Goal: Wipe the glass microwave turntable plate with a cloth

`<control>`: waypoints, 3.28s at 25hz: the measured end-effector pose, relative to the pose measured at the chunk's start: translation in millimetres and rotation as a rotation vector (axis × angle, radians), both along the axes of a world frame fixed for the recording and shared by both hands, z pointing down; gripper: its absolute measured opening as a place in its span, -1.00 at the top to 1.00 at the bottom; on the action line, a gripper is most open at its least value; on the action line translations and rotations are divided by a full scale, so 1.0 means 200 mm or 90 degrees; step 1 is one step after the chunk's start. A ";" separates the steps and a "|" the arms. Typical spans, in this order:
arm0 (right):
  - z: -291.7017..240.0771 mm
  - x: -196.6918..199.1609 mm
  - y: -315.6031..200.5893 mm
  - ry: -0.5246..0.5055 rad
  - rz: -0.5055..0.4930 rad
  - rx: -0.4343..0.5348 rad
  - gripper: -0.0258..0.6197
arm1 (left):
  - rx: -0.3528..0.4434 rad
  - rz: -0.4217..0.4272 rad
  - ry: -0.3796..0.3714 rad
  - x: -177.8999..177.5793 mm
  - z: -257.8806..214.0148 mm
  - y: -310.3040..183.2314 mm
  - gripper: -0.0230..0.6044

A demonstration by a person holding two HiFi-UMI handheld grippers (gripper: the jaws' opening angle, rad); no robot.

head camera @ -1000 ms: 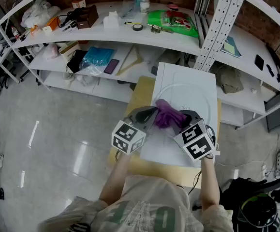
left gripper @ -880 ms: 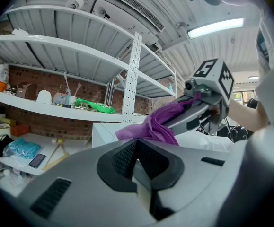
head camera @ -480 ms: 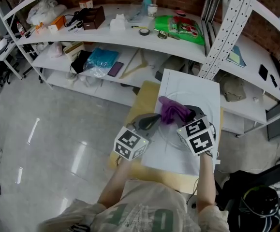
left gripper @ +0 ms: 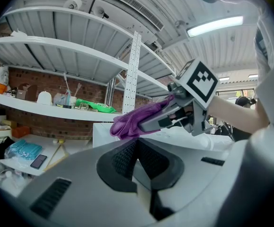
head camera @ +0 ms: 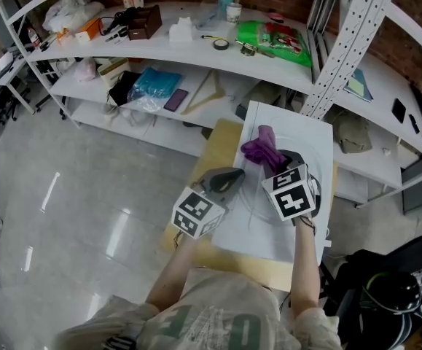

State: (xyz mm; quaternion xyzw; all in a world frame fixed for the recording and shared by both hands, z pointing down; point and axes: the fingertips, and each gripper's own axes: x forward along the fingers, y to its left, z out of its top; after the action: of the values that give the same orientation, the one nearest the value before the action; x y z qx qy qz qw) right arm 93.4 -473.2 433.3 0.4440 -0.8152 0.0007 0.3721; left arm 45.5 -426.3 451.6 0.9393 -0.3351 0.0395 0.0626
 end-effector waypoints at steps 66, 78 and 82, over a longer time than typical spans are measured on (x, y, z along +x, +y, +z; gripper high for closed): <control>0.00 0.20 0.03 0.064 0.047 0.002 0.76 | 0.002 -0.020 -0.013 -0.02 0.01 0.00 0.92; 0.01 0.10 0.52 0.038 -0.011 -0.032 0.76 | 0.003 -0.024 -0.015 -0.03 0.01 0.00 0.92; 0.02 0.07 0.69 0.024 -0.031 -0.053 0.76 | 0.003 -0.025 -0.017 -0.03 0.01 0.00 0.92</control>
State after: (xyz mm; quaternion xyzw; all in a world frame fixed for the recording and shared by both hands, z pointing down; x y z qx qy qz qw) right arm 107.8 -336.0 437.6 0.4079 -0.8178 0.0169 0.4055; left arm 39.8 -426.8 453.6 0.9321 -0.3544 0.0497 0.0564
